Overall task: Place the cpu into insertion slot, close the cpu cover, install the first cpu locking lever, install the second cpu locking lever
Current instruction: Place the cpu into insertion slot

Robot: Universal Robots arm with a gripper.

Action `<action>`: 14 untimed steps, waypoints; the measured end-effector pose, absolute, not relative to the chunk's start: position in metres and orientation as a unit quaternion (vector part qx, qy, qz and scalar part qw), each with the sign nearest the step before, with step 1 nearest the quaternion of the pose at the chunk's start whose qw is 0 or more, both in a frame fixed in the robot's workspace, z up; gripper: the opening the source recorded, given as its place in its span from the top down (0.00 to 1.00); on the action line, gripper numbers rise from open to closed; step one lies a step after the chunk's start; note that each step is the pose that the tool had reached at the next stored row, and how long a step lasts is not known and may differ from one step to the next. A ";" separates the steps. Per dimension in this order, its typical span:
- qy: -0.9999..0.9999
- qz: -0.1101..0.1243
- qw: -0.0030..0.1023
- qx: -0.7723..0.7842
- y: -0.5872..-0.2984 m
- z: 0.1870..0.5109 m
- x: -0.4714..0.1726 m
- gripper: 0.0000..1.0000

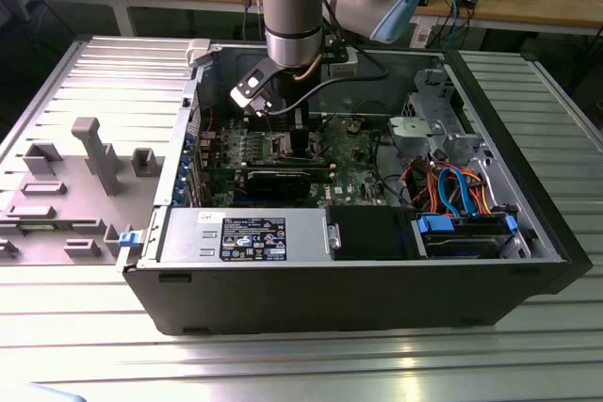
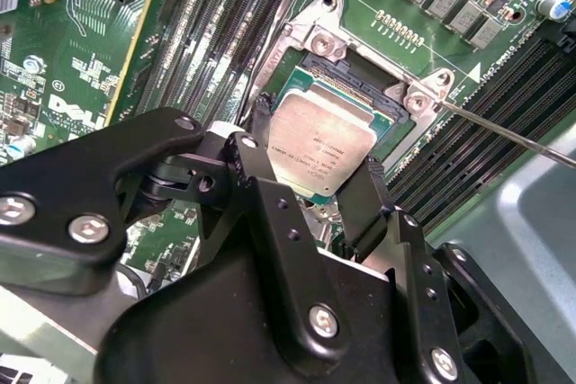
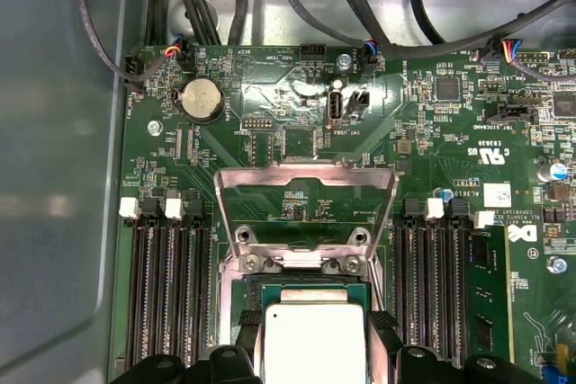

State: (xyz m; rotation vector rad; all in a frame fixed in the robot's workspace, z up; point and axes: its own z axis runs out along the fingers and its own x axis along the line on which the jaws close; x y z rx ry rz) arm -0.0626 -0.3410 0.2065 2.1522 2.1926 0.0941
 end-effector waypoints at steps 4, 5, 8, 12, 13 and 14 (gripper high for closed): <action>0.713 0.031 0.034 0.700 -0.341 0.206 -0.063 0.45; 0.713 0.031 0.034 0.700 -0.341 0.206 -0.063 0.45; 0.713 0.031 0.034 0.700 -0.341 0.206 -0.063 0.45; 0.713 0.031 0.034 0.700 -0.341 0.206 -0.063 0.45; 0.713 0.031 0.034 0.700 -0.341 0.206 -0.063 0.45; 0.713 0.031 0.034 0.700 -0.341 0.206 -0.063 0.45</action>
